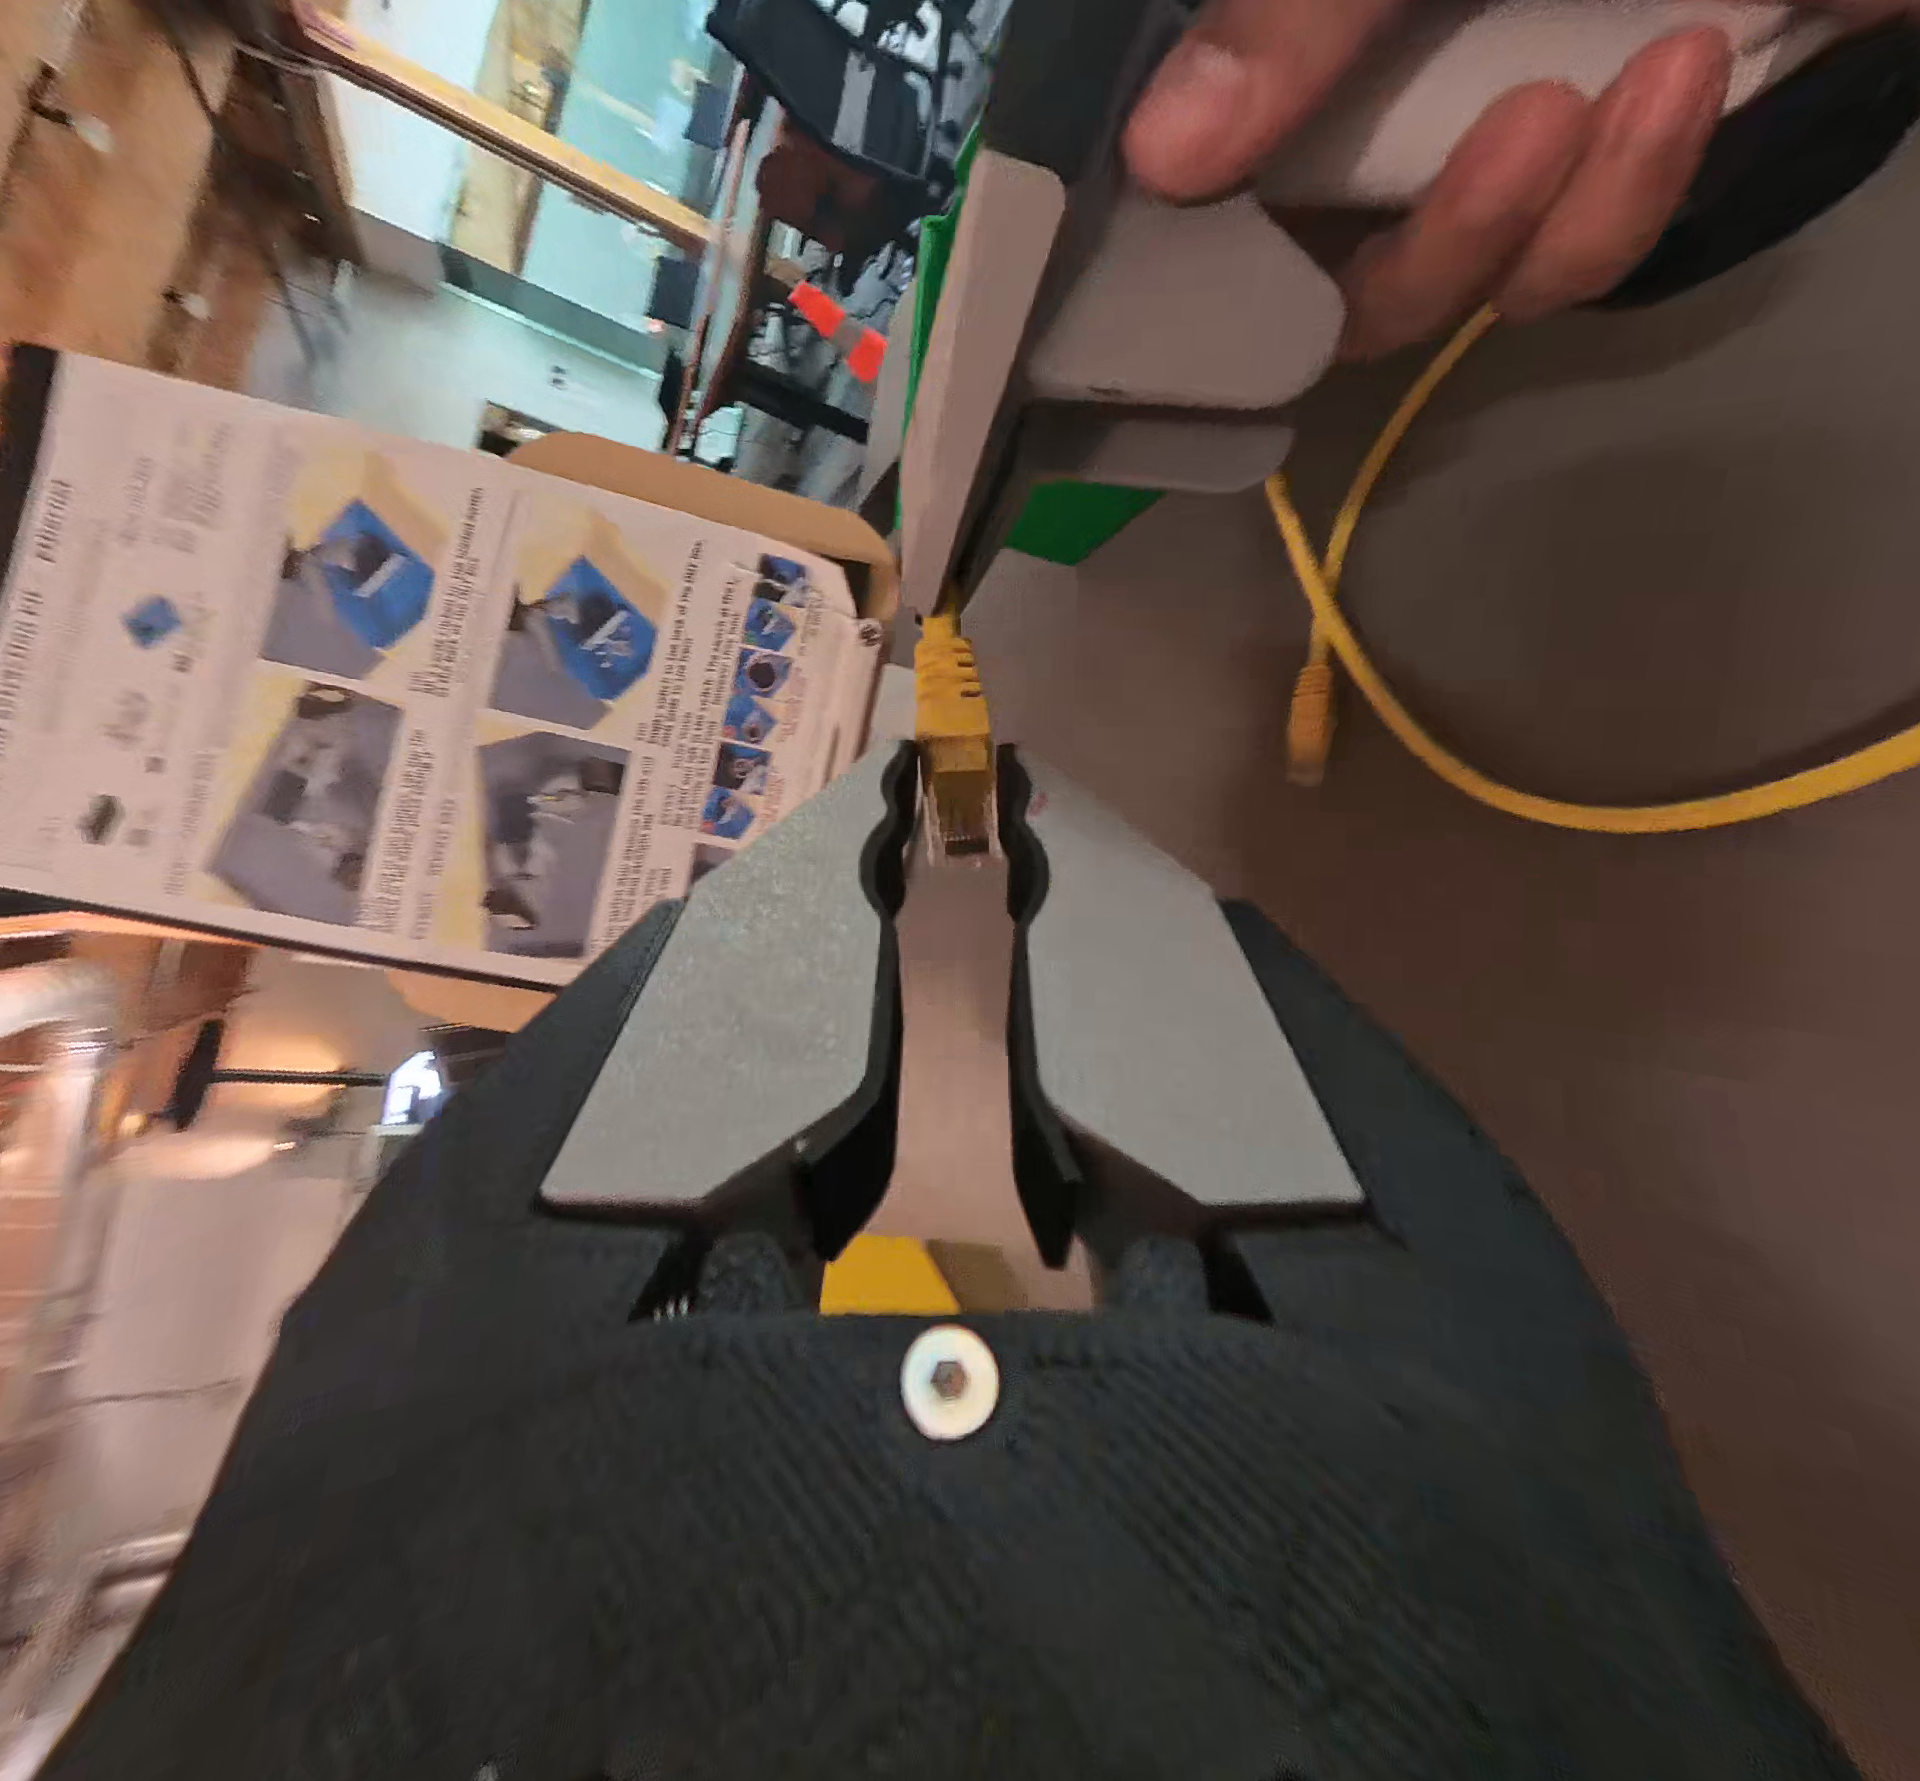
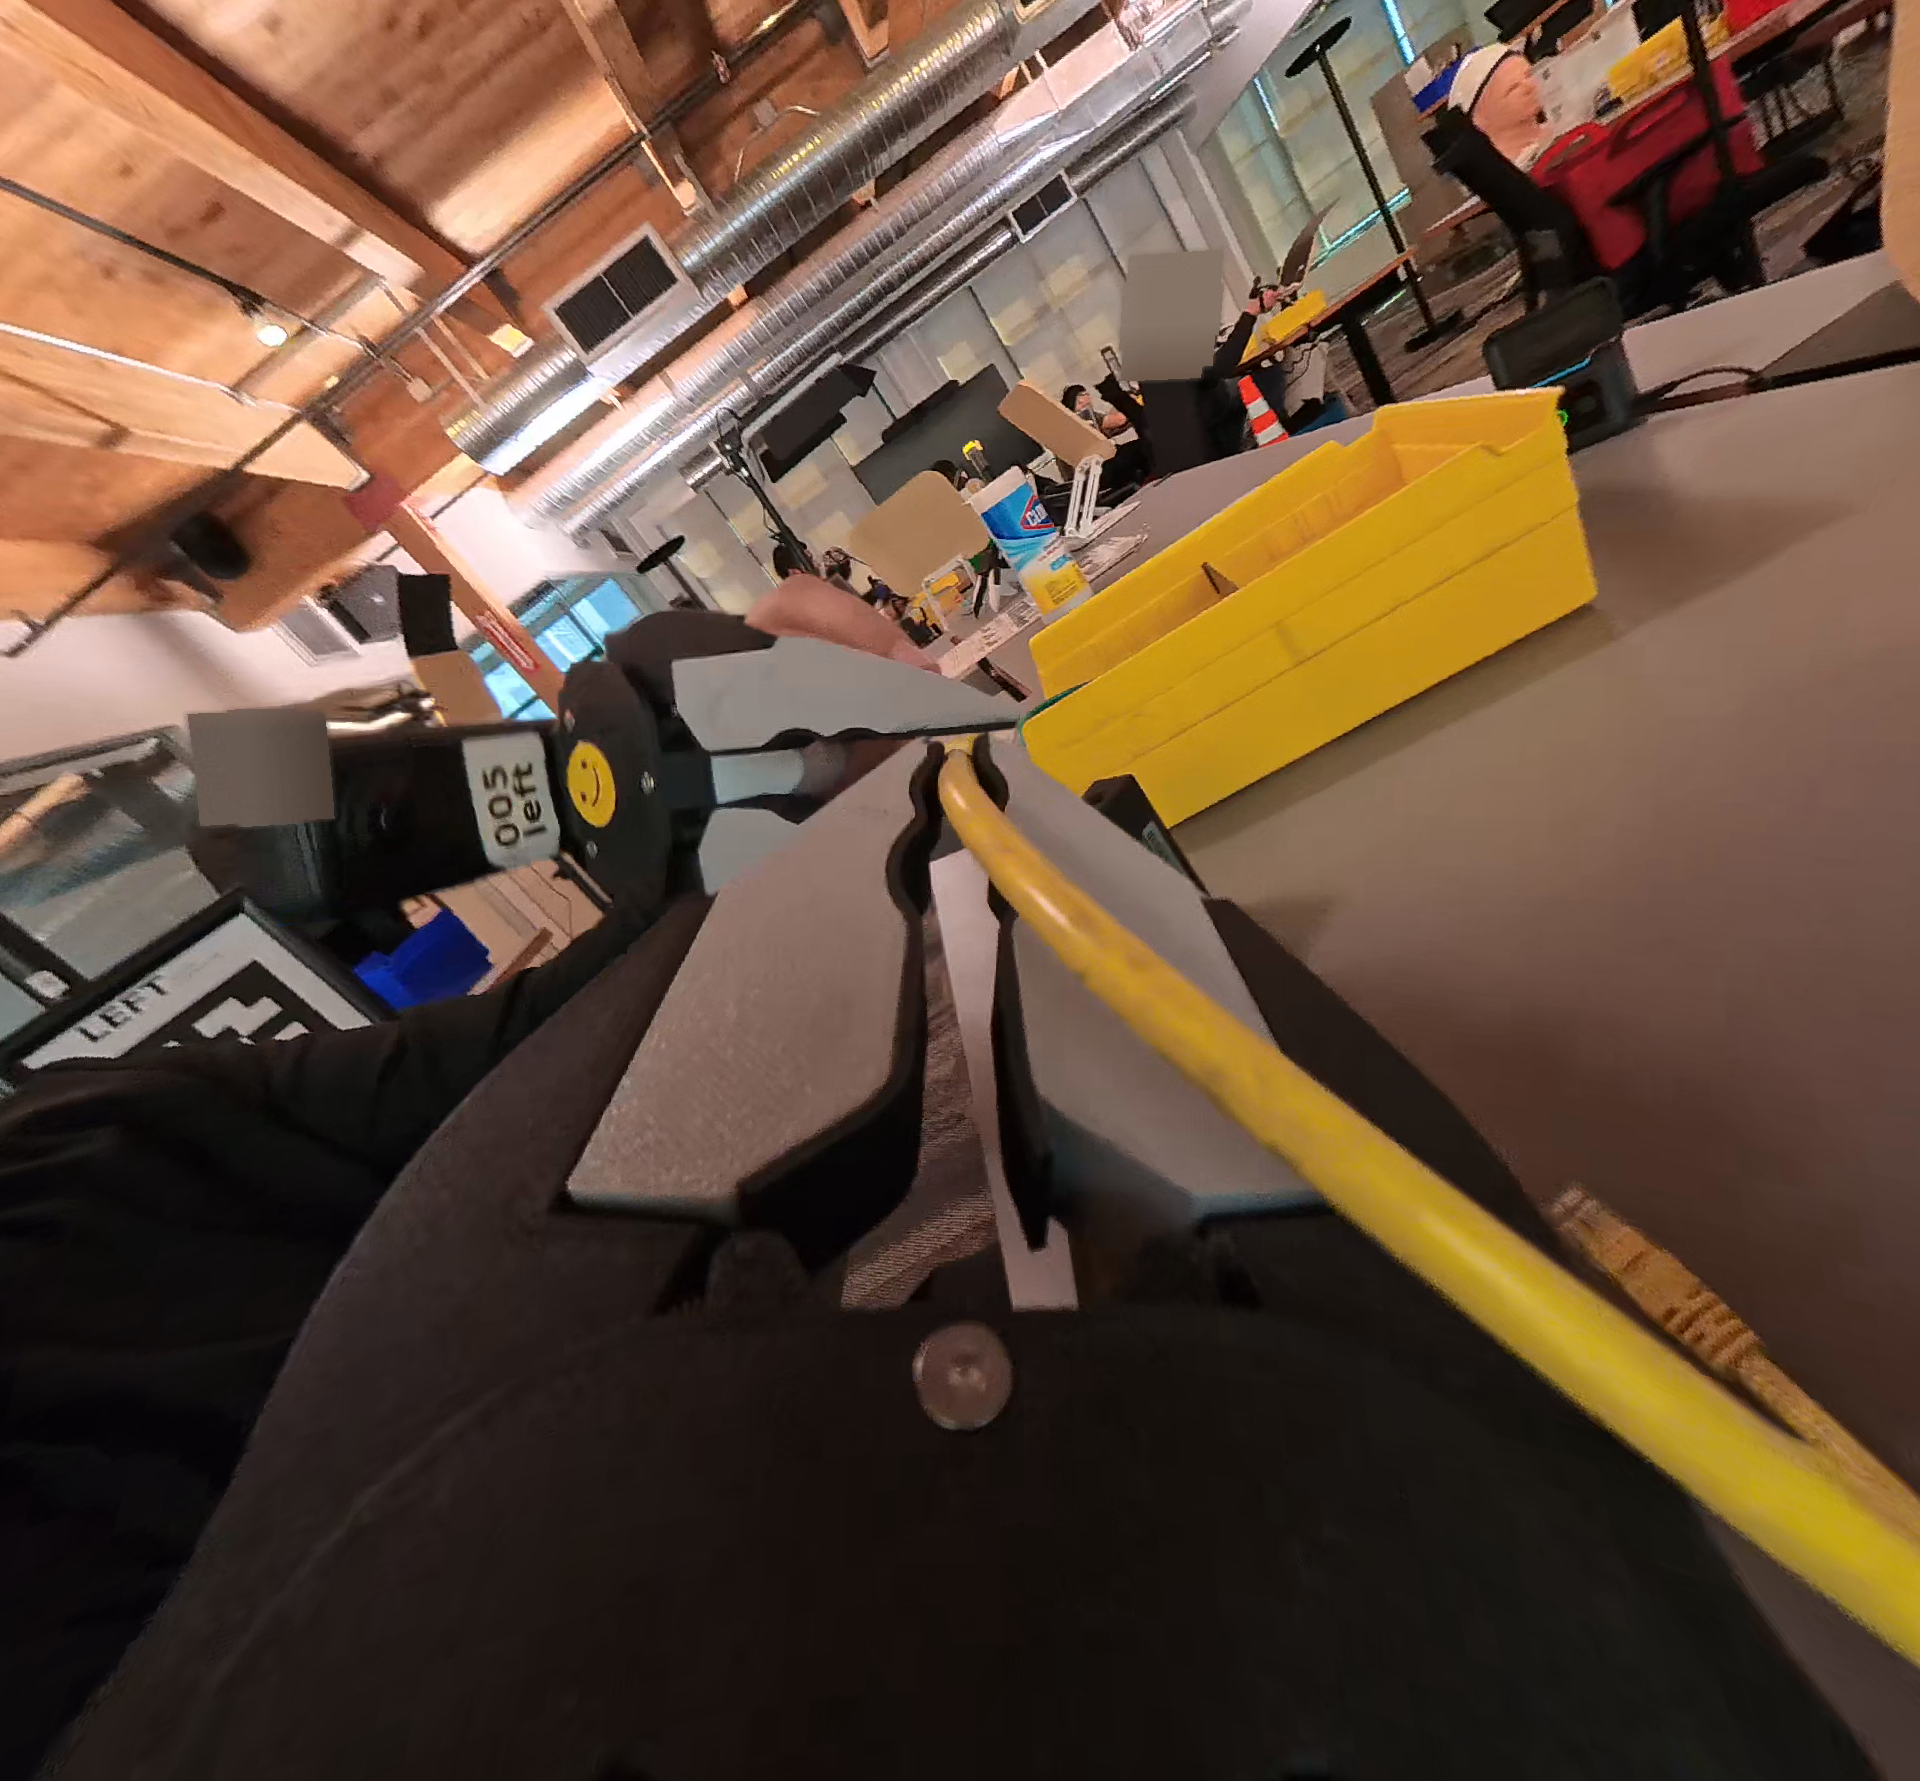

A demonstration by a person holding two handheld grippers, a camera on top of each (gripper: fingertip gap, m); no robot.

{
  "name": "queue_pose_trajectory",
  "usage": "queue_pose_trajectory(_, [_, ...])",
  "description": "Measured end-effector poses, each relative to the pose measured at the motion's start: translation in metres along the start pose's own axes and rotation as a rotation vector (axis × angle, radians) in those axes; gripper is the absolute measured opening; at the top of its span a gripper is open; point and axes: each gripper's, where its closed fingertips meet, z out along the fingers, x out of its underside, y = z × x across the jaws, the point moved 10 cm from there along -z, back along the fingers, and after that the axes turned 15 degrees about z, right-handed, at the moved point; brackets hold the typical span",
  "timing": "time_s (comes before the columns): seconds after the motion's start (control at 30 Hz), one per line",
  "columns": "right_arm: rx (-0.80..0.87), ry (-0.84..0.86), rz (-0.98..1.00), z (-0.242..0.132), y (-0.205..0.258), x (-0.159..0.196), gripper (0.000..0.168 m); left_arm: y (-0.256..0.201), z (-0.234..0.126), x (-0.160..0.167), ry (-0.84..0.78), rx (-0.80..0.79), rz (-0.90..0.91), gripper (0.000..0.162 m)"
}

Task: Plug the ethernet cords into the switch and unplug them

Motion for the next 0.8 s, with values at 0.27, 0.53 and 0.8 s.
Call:
queue_pose_trajectory(0.27, [-0.03, 0.06, -0.149, 0.003, 0.007, 0.003, 0.003, 0.009, -0.008, 0.008, -0.115, 0.121, -0.238, 0.011])
queue_pose_trajectory(0.53, [0.0, 0.107, -0.586, 0.005, 0.035, 0.016, 0.021, 0.025, -0.02, 0.022, -0.391, 0.428, -0.595, 0.011])
queue_pose_trajectory(0.8, [0.042, 0.11, -0.673, 0.015, 0.04, 0.025, 0.023, 0.019, -0.019, 0.029, -0.458, 0.498, -0.687, 0.011])
